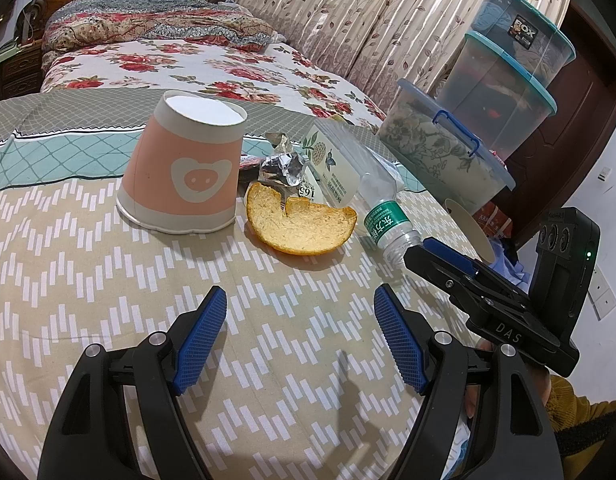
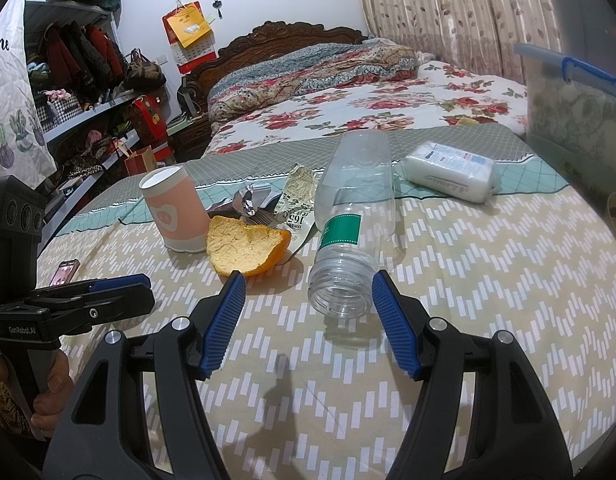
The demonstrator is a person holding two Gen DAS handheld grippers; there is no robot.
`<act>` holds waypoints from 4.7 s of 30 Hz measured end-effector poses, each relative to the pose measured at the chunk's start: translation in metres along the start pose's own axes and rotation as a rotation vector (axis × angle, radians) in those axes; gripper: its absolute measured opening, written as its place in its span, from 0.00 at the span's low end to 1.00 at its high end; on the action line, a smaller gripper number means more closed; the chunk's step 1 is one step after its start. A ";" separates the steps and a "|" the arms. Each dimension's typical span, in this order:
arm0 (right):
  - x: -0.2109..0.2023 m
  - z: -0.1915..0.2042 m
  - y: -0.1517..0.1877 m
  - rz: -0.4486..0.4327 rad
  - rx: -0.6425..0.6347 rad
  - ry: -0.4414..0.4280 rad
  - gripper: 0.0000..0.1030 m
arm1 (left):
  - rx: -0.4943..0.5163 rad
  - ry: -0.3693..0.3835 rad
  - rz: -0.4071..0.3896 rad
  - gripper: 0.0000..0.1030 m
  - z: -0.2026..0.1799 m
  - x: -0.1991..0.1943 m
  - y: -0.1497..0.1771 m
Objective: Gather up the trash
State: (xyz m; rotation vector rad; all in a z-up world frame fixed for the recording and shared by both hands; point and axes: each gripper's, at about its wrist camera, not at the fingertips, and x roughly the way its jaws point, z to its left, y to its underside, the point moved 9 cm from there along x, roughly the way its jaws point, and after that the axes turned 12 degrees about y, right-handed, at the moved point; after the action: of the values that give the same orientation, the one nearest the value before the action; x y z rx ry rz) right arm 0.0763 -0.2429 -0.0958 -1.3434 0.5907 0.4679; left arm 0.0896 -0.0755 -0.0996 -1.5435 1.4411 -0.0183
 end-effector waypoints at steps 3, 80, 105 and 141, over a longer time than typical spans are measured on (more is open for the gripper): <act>0.000 0.000 0.000 0.000 -0.001 0.000 0.65 | 0.000 0.000 0.000 0.70 0.000 0.000 0.000; -0.005 0.001 -0.018 -0.038 -0.056 -0.027 0.65 | -0.007 -0.033 -0.038 0.70 -0.014 -0.011 -0.012; 0.014 0.052 -0.029 -0.005 -0.220 -0.070 0.66 | 0.057 -0.236 -0.060 0.59 0.023 0.026 -0.088; 0.032 0.090 -0.011 0.120 -0.402 -0.191 0.09 | -0.067 -0.076 -0.115 0.59 0.006 -0.042 -0.040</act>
State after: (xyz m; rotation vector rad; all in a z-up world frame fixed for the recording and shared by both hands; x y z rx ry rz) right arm 0.1193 -0.1566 -0.0977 -1.6256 0.4329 0.8363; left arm 0.1110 -0.0473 -0.0527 -1.6628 1.3035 0.0195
